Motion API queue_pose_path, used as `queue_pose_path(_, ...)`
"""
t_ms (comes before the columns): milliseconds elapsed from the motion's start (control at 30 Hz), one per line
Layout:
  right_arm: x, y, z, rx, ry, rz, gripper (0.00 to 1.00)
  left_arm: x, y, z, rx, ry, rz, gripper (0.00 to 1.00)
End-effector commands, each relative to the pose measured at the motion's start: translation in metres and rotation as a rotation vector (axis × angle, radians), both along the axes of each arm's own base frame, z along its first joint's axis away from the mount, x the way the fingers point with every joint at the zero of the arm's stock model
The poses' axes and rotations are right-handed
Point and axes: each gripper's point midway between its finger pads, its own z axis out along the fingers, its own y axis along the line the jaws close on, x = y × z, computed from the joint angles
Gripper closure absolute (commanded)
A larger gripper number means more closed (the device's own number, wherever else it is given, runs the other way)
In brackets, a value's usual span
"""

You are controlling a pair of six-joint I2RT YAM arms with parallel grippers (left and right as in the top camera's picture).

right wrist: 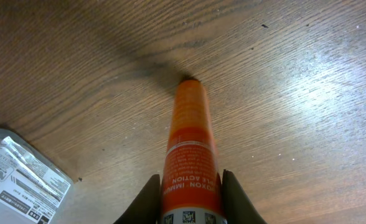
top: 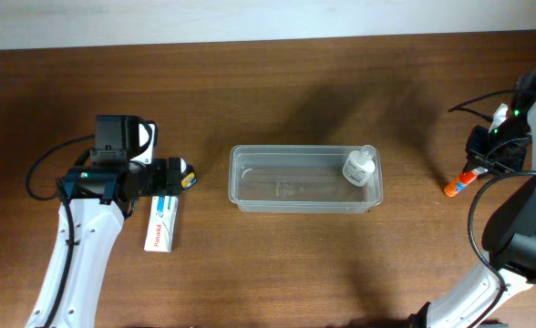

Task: Pack container
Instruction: 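Move right gripper back and grasp the orange tube, then place the orange tube into the container's right end, release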

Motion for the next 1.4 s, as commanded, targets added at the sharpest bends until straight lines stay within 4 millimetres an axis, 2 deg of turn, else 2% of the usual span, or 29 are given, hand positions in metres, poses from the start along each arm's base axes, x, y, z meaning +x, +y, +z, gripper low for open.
queue_pose_path(0, -0.002, 0.007, 0.014, 0.017, -0.031, 0.001, 0.84, 0.005, 0.0, 0.007, -0.015, -0.021, 0.011, 0.01)
queue_pose_path(67, -0.003, 0.015, 0.03, 0.017, -0.06, 0.031, 0.85, 0.005, 0.0, 0.007, -0.015, -0.021, 0.011, 0.01)
queue_pose_path(167, -0.006, 0.039, 0.069, -0.019, -0.141, 0.1, 0.85, 0.005, 0.0, 0.007, -0.015, -0.021, 0.011, 0.01)
queue_pose_path(200, -0.008, 0.055, 0.088, -0.03, -0.19, 0.157, 0.85, 0.005, 0.0, 0.007, -0.015, -0.021, 0.011, 0.01)
queue_pose_path(300, -0.012, 0.09, 0.123, -0.058, -0.294, 0.265, 0.85, 0.005, 0.0, 0.007, -0.015, -0.021, 0.011, 0.01)
queue_pose_path(333, -0.016, 0.117, 0.143, -0.071, -0.361, 0.357, 0.83, 0.005, 0.0, 0.007, -0.015, -0.021, 0.011, 0.01)
queue_pose_path(433, -0.026, 0.156, 0.164, -0.068, -0.431, 0.479, 0.79, 0.005, 0.0, 0.007, -0.015, -0.021, 0.011, 0.0)
queue_pose_path(467, -0.033, 0.177, 0.169, -0.055, -0.445, 0.54, 0.78, 0.005, 0.0, 0.007, -0.015, -0.021, 0.011, 0.01)
queue_pose_path(500, -0.036, 0.193, 0.169, -0.041, -0.443, 0.576, 0.78, 0.005, 0.0, 0.007, -0.015, -0.021, 0.011, 0.01)
queue_pose_path(600, -0.036, 0.212, 0.158, -0.022, -0.419, 0.637, 0.78, 0.006, 0.0, 0.007, -0.015, -0.027, 0.011, 0.01)
queue_pose_path(800, -0.039, 0.231, 0.115, 0.007, -0.328, 0.679, 0.78, 0.007, 0.0, 0.008, -0.015, -0.032, 0.011, 0.01)
queue_pose_path(1000, -0.039, 0.232, 0.065, 0.007, -0.283, 0.681, 0.77, 0.007, 0.0, 0.008, -0.016, -0.033, 0.011, 0.01)
queue_pose_path(1100, -0.039, 0.225, 0.041, -0.031, -0.259, 0.681, 0.75, 0.007, 0.0, 0.008, -0.016, -0.033, 0.011, 0.01)
queue_pose_path(1300, -0.041, 0.22, 0.023, -0.053, -0.206, 0.683, 0.71, 0.007, 0.0, 0.008, -0.016, -0.033, 0.011, 0.01)
queue_pose_path(1367, -0.039, 0.22, 0.02, -0.053, -0.2, 0.683, 0.65, 0.007, 0.0, 0.008, -0.016, -0.033, 0.011, 0.01)
